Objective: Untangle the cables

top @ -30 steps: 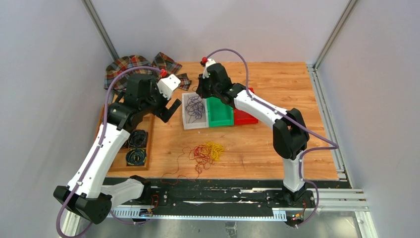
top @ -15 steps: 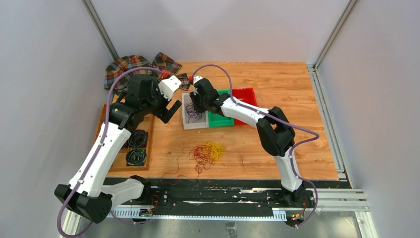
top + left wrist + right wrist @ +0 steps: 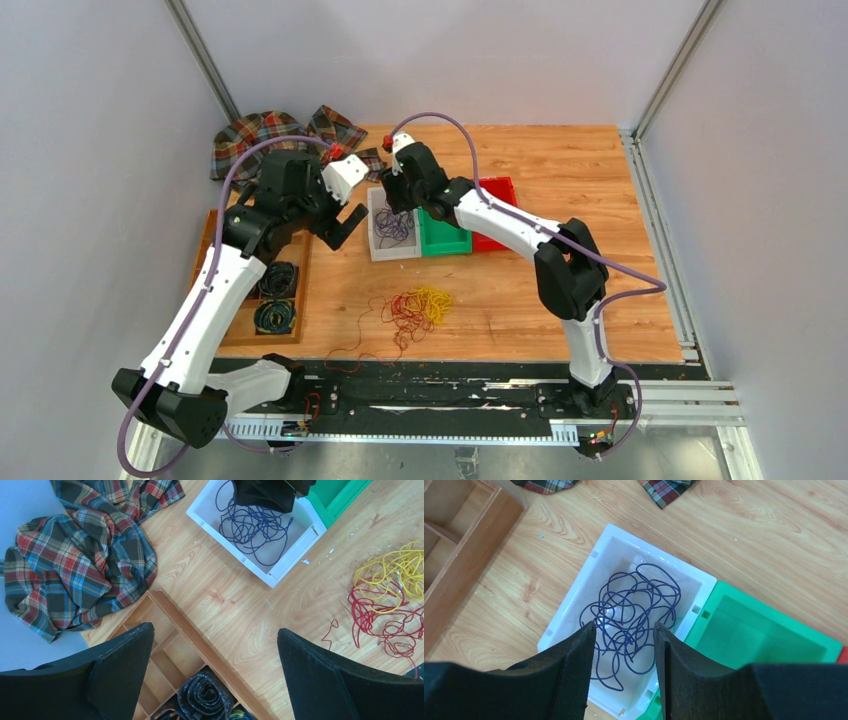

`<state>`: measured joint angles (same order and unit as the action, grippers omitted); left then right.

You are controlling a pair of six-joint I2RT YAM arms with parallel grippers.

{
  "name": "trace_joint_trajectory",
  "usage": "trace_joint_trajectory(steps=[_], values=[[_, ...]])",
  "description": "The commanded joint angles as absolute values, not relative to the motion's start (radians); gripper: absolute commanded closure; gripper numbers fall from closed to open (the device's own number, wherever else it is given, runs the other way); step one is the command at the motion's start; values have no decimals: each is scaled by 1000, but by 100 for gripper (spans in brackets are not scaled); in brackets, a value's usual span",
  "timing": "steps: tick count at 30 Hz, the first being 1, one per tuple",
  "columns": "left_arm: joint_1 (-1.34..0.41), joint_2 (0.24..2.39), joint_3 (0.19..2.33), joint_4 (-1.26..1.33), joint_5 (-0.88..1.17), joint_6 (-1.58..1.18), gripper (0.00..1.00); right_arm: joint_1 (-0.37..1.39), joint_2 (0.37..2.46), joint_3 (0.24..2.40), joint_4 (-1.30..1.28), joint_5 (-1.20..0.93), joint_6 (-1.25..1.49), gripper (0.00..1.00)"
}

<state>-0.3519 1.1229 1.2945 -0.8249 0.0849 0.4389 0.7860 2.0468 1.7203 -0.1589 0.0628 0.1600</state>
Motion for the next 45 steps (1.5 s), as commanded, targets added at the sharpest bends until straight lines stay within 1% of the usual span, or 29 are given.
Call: trace_joint_trajectory(steps=[1,4,7,11,13,16,18,23,27,31,36,39,41,42,45], values=[[-342,1119,1303,-853,121,470,2,792,2108,1759,-176,45,185,54],[-342,1109,1293,-880,172,500,2,792,2158,1758,-181,21,205,55],[-342,1100,1264,-899,218,531,2,792,2148,1747,-179,20,204,56],[-342,1096,1184,-903,286,567,2,791,2033,1697,-141,47,185,56],[-342,1099,1140,-899,317,591,2,789,1940,1644,-118,52,181,52],[-342,1117,1081,-898,359,613,2,789,1784,1491,-57,56,182,37],[-343,1136,1038,-882,381,606,2,790,1674,1352,-6,68,189,31],[-382,1195,939,-827,411,587,2,791,1418,999,58,127,227,28],[-445,1228,869,-718,351,561,2,792,1238,765,68,171,285,29],[-462,1288,863,-658,354,562,1,792,1110,631,75,174,355,31],[-475,1374,871,-655,401,609,11,794,1020,547,61,167,408,32],[-479,1425,871,-657,403,630,22,794,997,536,37,177,412,32],[-479,1445,867,-656,398,644,32,793,989,532,29,179,411,32],[-479,1452,865,-656,394,647,40,794,987,532,28,178,410,32],[-479,1451,868,-663,381,647,60,794,988,545,27,165,403,32]])
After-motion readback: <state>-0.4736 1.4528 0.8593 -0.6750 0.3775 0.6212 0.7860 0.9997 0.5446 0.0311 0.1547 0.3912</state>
